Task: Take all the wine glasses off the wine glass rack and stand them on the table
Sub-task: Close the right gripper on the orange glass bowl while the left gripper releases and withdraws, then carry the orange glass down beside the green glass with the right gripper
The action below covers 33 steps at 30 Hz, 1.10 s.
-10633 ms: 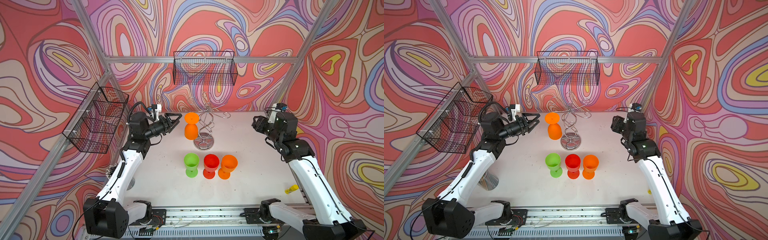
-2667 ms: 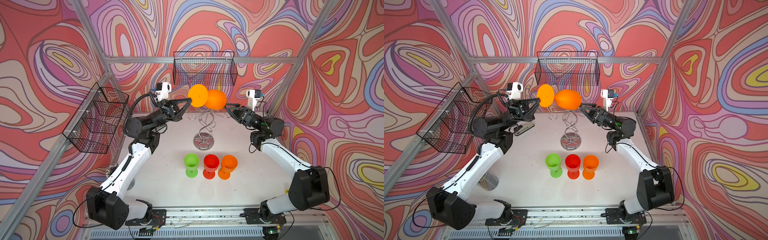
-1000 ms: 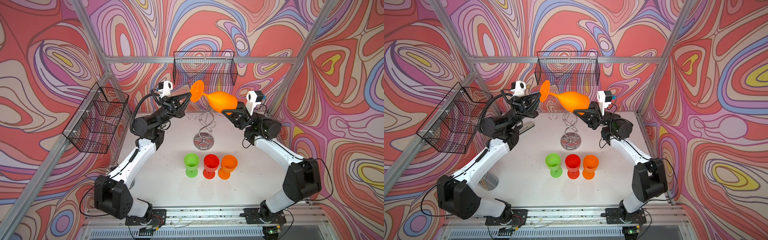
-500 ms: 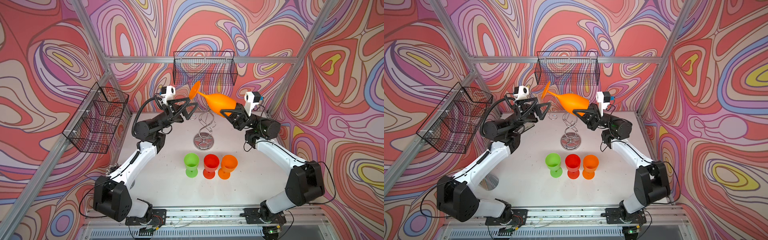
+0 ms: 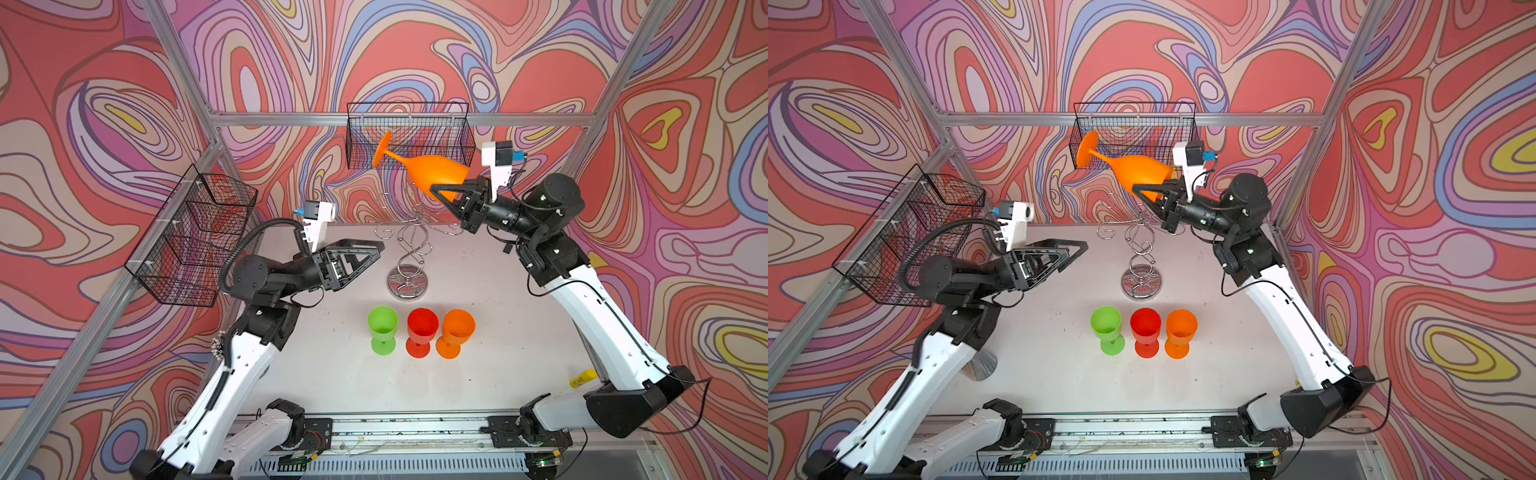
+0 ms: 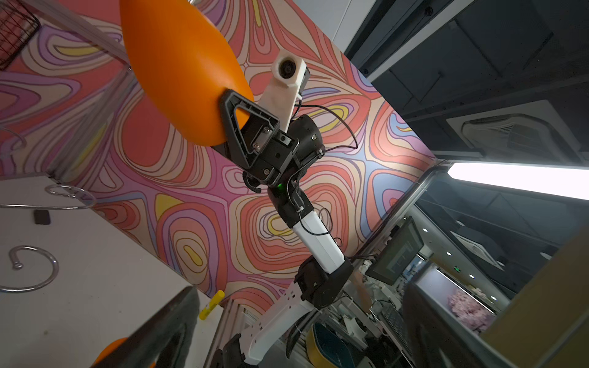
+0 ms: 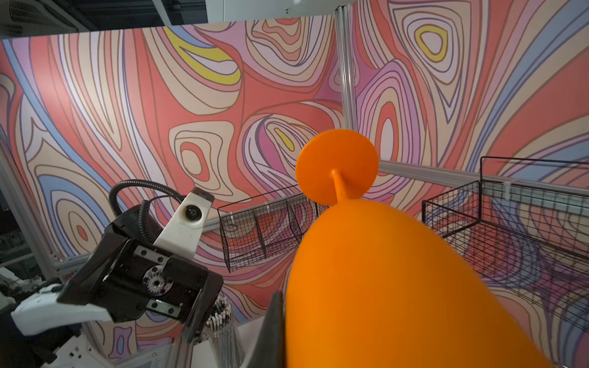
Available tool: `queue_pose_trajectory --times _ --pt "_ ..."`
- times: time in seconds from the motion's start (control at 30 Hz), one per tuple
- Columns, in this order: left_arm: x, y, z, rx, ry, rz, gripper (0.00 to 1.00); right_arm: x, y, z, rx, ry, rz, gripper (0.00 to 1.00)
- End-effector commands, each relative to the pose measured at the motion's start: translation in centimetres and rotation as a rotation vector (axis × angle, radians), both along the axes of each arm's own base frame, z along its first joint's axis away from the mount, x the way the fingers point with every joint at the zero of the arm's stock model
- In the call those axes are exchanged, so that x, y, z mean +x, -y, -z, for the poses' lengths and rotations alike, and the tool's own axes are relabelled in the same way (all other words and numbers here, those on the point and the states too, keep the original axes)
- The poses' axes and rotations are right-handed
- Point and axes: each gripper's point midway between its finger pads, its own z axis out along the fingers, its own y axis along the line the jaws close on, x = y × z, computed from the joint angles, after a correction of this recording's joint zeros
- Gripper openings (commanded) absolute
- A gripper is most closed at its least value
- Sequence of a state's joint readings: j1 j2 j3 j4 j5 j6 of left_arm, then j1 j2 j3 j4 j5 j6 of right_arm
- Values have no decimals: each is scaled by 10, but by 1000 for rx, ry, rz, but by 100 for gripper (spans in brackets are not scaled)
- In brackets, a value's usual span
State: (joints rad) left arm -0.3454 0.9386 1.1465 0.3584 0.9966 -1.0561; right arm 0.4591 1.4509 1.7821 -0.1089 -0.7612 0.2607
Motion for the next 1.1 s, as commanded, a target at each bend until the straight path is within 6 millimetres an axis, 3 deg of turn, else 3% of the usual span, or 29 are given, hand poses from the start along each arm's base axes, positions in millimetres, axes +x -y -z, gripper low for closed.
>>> queue_pose_trajectory --times 0.0,0.07,0.17,0.3,0.4,0.67,0.87,1.07 --pt "-3 -18 36 243 104 -221 100 14 -17 80 -313 -164 89 0" --pt "-10 -31 27 248 161 -313 100 12 -30 92 -395 -156 123 0" --pt "-11 -56 24 272 186 -494 100 -4 -66 119 -551 -137 92 0" --pt "-6 -85 22 292 182 -689 100 -27 -117 170 -812 -97 49 0" --pt "-7 -99 20 281 182 -769 100 -35 -138 199 -934 -83 26 0" --pt "-16 -120 16 260 199 -878 100 -61 -155 249 -1077 -104 -79 0" --pt "-11 -120 20 273 184 -880 100 -72 -164 293 -1197 -144 -123 0" --pt "-8 -121 22 271 179 -895 100 -89 -172 318 -1246 -166 -194 0"
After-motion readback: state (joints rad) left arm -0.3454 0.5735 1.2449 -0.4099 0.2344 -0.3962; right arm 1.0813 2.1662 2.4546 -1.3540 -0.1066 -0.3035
